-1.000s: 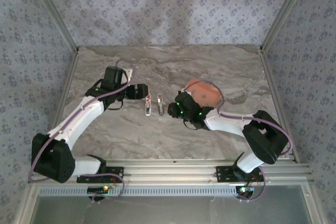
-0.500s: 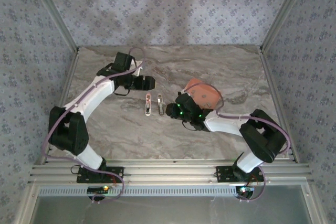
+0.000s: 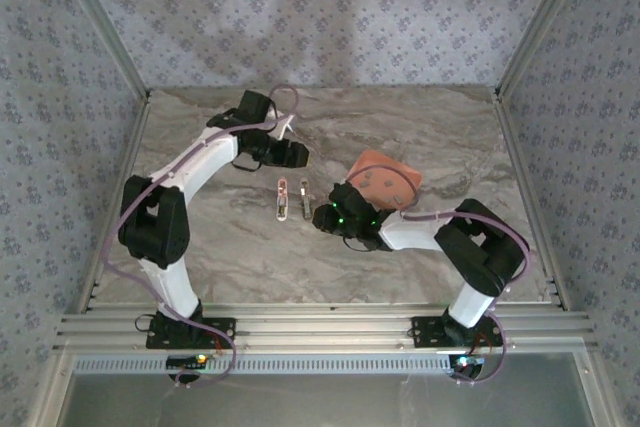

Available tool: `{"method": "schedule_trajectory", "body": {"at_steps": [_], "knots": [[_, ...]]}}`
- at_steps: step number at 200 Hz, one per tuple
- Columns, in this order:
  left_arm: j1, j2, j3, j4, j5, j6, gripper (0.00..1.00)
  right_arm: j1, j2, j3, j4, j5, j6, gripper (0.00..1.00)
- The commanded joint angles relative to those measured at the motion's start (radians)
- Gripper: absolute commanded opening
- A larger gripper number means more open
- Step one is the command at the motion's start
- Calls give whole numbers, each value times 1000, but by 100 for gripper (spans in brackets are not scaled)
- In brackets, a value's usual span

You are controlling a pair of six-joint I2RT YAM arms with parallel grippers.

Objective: Load the staples into the stapler

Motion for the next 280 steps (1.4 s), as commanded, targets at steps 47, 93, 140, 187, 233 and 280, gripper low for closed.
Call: {"method": "schedule_trajectory", "body": {"at_steps": [47, 93, 140, 187, 233, 280], "knots": [[-45, 129, 101, -40, 21, 25, 56, 9, 47, 25, 70, -35, 26, 28], [-68, 202, 150, -55, 25, 33, 56, 3, 73, 37, 80, -41, 23, 28], [-79, 240, 189, -97, 42, 54, 55, -5, 96, 44, 79, -46, 24, 27], [-86, 241, 181, -128, 28, 77, 57, -18, 101, 46, 74, -52, 22, 26], [-96, 249, 185, -154, 21, 95, 56, -19, 109, 50, 73, -52, 22, 25], [-96, 226, 163, -155, 50, 94, 50, -26, 107, 60, 37, -46, 22, 25]]}}
